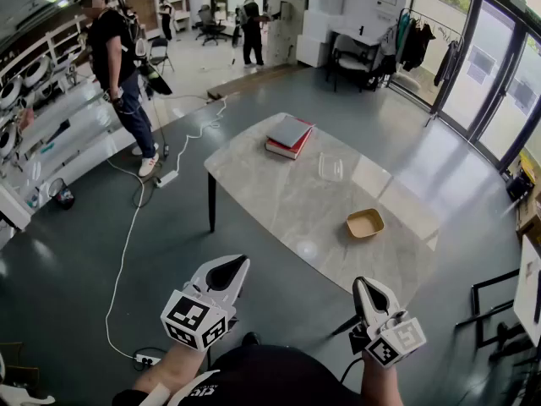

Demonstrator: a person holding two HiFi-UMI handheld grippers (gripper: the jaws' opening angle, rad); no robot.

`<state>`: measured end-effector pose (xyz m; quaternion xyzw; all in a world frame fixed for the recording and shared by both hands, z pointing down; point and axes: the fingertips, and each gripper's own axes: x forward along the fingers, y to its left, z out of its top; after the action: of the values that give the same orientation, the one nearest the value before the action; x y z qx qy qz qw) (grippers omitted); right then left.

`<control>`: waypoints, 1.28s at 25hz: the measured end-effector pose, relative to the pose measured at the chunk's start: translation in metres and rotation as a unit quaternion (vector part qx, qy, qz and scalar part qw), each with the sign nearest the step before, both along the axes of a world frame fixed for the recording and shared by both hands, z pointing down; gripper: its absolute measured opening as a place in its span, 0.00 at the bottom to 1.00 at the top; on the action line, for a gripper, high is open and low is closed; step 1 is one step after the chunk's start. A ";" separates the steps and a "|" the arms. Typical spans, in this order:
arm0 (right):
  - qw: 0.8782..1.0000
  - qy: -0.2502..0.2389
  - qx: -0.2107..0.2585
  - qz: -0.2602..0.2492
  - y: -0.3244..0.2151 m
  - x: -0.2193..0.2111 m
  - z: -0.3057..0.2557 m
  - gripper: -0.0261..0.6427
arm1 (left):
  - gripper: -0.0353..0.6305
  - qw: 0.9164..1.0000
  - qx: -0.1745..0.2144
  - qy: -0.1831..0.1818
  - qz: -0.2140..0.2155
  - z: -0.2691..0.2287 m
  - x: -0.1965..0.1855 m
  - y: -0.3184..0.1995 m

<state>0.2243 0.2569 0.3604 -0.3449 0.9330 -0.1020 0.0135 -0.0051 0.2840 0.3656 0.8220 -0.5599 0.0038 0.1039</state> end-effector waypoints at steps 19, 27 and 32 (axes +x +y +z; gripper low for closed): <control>1.000 -0.006 -0.005 -0.006 -0.020 -0.037 0.000 0.04 | 0.06 1.000 0.017 -0.008 -0.007 -0.001 -0.035 -0.010; 0.999 -0.007 -0.024 -0.022 -0.015 -0.080 0.017 0.04 | 0.06 1.000 -0.002 -0.003 -0.017 0.021 -0.075 -0.003; 0.998 -0.003 -0.056 -0.026 -0.016 -0.090 0.034 0.04 | 0.06 1.000 -0.013 0.002 -0.017 0.029 -0.086 -0.007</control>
<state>0.1342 0.2408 0.3947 -0.3205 0.9344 -0.1555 -0.0057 -0.0913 0.2772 0.3951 0.8110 -0.5733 0.0075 0.1163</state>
